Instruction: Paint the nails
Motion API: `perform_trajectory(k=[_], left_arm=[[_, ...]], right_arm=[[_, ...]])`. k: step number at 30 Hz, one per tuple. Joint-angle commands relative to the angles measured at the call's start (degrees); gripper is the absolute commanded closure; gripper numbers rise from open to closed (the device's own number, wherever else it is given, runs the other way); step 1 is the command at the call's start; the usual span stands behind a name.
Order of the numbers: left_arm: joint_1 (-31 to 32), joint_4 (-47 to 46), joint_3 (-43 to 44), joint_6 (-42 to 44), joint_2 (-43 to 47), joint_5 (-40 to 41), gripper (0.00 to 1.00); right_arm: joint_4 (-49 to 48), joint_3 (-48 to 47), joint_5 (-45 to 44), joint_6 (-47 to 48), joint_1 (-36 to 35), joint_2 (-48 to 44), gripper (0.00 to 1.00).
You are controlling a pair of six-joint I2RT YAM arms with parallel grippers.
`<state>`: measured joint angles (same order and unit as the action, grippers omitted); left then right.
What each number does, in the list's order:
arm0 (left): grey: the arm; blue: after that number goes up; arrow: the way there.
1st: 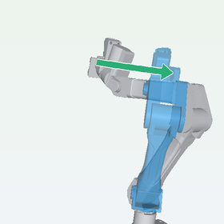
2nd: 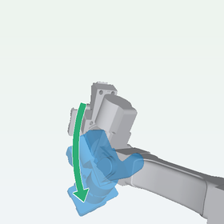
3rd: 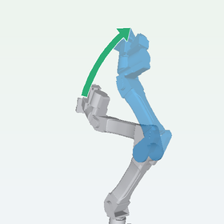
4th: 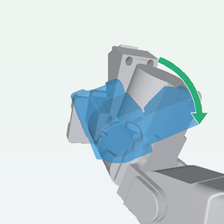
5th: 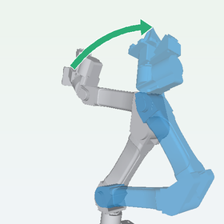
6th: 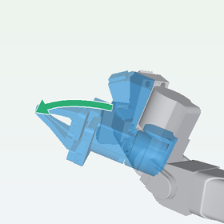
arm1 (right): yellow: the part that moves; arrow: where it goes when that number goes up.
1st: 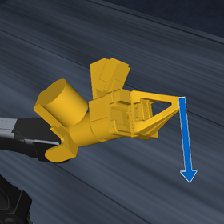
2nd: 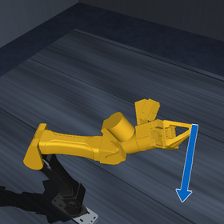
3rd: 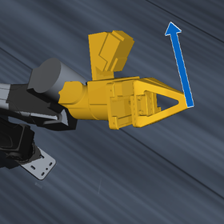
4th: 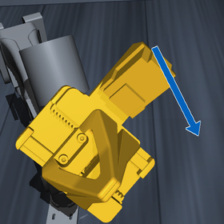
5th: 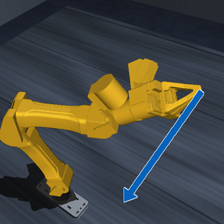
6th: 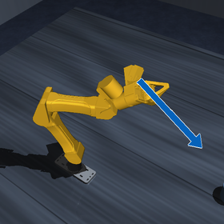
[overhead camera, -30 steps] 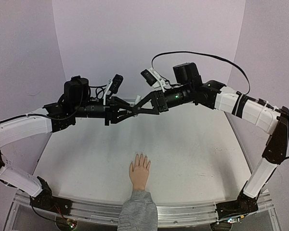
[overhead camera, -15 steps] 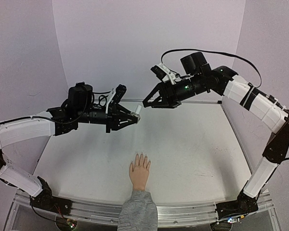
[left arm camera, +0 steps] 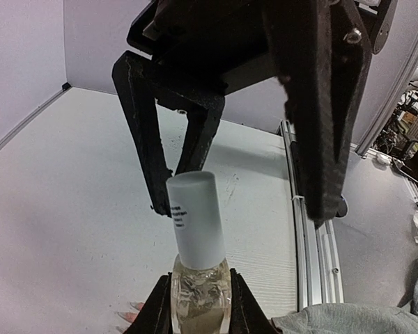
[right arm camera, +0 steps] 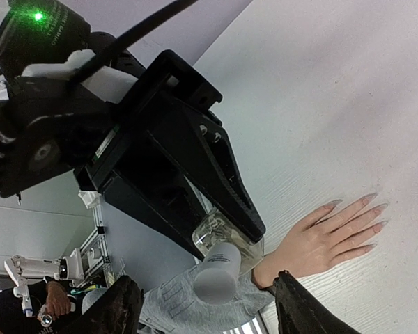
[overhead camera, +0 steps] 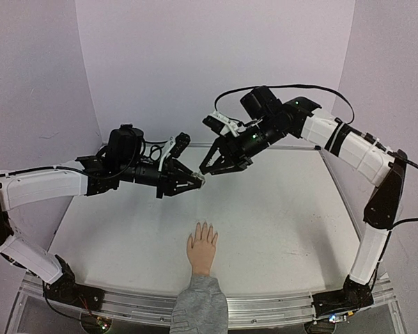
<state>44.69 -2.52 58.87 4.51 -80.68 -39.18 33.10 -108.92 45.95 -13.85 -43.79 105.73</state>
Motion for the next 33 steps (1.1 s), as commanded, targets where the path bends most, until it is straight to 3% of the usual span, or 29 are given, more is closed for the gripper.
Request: perform_trajectory(k=[1, 10, 19, 26, 33], left_arm=[[-0.1, -1.7, 3.4, 0.5, 0.6, -1.8, 1.00], [-0.1, -1.6, 3.2, 0.2, 0.4, -2.2, 1.00], [-0.1, -1.5, 3.3, -0.2, 0.7, -2.6, 1.00], [-0.1, -1.4, 2.9, -0.2, 1.0, -2.3, 1.00], [-0.1, -1.3, 3.2, -0.2, 0.7, -2.6, 1.00]], right_arm=[[1.9, -3.7, 2.8, 0.7, -0.5, 1.2, 0.37], [2.0, -5.4, 3.9, 0.3, -1.0, 3.0, 0.56], [2.4, -6.2, 3.9, 0.5, -1.1, 4.4, 0.58], [2.6, -6.4, 2.9, 0.9, -1.3, 4.1, 0.70], [2.6, -5.8, 1.8, 1.2, -1.2, 3.2, 0.70]])
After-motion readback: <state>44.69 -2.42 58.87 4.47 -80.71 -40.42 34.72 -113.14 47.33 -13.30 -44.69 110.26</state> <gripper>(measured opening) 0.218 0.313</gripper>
